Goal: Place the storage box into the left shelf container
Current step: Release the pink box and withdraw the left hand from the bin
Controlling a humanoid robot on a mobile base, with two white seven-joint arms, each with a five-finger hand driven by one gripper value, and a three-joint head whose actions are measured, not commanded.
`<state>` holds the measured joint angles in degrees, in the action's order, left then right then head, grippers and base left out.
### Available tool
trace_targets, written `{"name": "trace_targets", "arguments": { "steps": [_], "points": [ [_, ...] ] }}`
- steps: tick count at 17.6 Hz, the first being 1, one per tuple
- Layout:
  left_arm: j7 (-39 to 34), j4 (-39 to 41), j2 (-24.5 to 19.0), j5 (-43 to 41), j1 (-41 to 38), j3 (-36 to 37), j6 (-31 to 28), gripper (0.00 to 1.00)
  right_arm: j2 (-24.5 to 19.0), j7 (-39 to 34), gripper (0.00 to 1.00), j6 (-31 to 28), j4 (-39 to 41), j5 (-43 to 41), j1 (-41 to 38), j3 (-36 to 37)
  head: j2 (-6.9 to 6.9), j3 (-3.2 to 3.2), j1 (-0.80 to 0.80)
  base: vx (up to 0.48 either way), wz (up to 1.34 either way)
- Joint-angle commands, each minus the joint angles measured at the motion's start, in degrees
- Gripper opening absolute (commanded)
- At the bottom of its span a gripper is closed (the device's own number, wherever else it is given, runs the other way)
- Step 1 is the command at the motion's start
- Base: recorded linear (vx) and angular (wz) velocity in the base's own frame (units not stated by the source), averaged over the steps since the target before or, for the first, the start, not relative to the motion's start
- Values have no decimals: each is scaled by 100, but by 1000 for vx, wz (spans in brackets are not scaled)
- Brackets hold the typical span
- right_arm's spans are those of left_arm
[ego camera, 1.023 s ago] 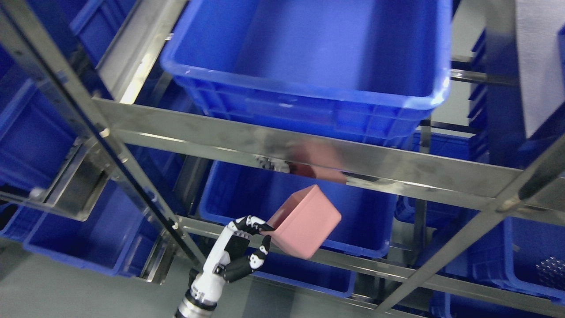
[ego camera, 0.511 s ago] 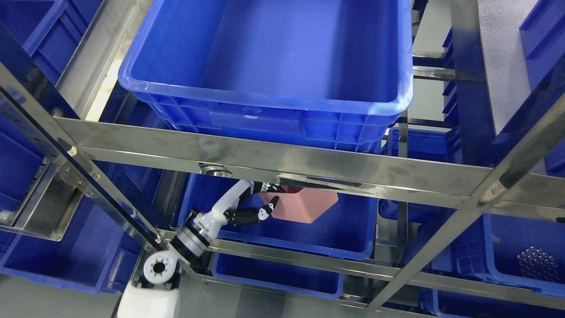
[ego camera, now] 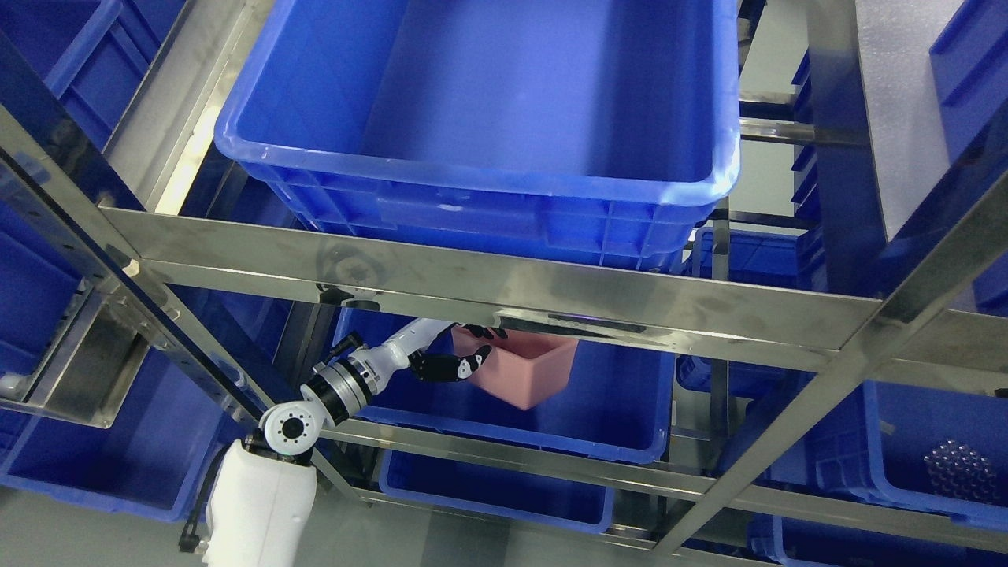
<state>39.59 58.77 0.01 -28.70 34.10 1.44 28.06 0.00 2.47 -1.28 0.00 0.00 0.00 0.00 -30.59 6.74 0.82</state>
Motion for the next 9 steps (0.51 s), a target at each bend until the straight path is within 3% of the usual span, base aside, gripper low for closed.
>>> {"name": "trace_targets", "arguments": {
  "steps": [1,3,6,9],
  "points": [
    [-494,-482,-101,-329,150,-320,15,71,100,-1,100,5,100,9,-53,26,0,0,0,0,0],
    [-1099,-122,-101,-103,80,-294,-99,88,100,-1,100,5,100,9,-53,26,0,0,0,0,0],
    [-2566,414,-101,2018,-61,-119,-730,91,100,-1,100,5,100,9,-53,26,0,0,0,0,0],
    [-3018,1738,-101,3692,-805,241,-1284,99,100,-1,100,5,100,9,-53,26,0,0,0,0,0]
  ]
}}
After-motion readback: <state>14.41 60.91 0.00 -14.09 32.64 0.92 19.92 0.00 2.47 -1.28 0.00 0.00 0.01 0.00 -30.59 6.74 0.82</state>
